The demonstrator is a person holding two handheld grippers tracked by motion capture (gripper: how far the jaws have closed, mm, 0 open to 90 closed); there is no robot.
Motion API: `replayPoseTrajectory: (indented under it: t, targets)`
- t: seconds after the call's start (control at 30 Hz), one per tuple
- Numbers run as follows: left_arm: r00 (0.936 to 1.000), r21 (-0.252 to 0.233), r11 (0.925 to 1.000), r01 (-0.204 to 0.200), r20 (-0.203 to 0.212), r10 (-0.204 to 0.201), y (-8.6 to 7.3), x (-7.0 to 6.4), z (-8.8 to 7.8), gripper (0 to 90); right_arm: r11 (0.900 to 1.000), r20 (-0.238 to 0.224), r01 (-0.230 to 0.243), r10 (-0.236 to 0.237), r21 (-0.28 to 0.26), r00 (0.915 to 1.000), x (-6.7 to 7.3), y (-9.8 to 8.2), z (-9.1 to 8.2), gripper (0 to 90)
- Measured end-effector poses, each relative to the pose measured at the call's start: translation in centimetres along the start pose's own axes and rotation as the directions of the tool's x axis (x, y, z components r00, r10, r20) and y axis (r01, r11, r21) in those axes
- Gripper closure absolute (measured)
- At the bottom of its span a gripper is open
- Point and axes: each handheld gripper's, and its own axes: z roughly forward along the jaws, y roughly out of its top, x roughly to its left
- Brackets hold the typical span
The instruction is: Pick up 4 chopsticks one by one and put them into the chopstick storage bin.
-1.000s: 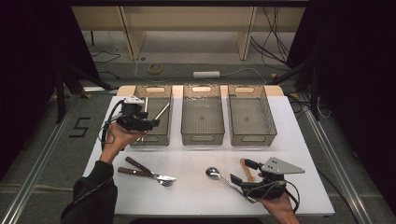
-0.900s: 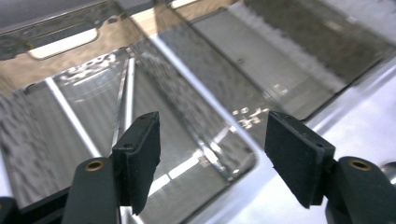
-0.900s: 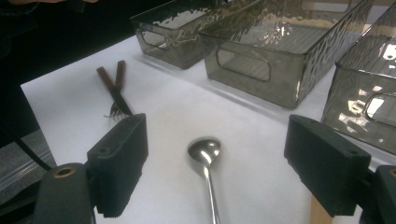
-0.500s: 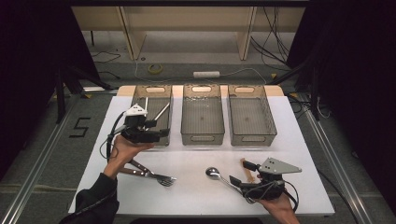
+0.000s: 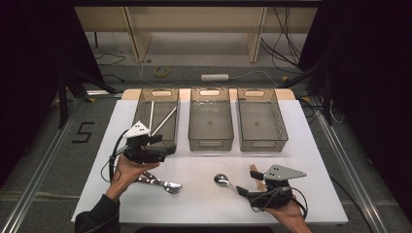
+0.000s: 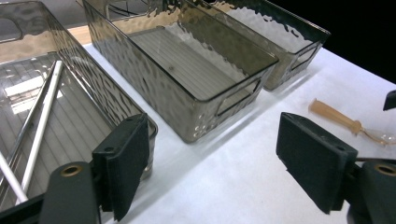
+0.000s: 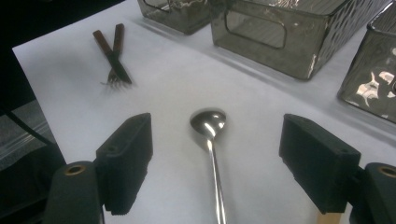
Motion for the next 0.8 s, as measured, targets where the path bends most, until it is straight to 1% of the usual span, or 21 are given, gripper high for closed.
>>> replayPoseTrajectory:
  t: [0.17, 0.23, 0.47, 0.57, 0.67, 0.8]
  targets:
    - [0.9998, -0.018, 0.9998, 0.010, -0.019, -0.011, -1.1, 0.1, -0.7, 23.5, 0.999, 0.007, 0.010, -0.010, 0.045, 0.9999, -0.1, -0.2, 0.3, 26.8]
    - [0.9996, -0.030, 0.9994, 0.019, -0.022, -0.019, -1.4, 0.1, -1.0, 23.5, 0.998, 0.006, 0.005, -0.005, 0.060, 1.0000, -0.2, -0.3, 0.4, 26.8]
    - [0.9996, -0.028, 0.9995, 0.016, -0.022, -0.016, -2.6, -0.2, -1.4, 23.6, 0.994, 0.018, 0.012, -0.014, 0.105, 0.9997, -0.3, -0.5, 0.7, 27.1]
    - [0.9996, -0.036, 0.9992, 0.019, -0.018, -0.020, -2.9, -0.4, -1.4, 23.6, 0.994, 0.021, 0.010, -0.013, 0.112, 0.9997, -0.3, -0.6, 0.6, 27.1]
    - [0.9998, -0.034, 0.9994, 0.005, -0.019, -0.006, -3.3, -0.8, -1.6, 23.5, 0.993, 0.024, 0.009, -0.012, 0.117, 0.9996, -0.3, -0.6, 0.5, 27.2]
    - [0.9996, -0.029, 0.9996, 0.002, -0.027, -0.003, -3.7, -0.9, -1.8, 23.5, 0.991, 0.030, 0.007, -0.011, 0.133, 0.9995, -0.1, -0.7, 0.6, 27.6]
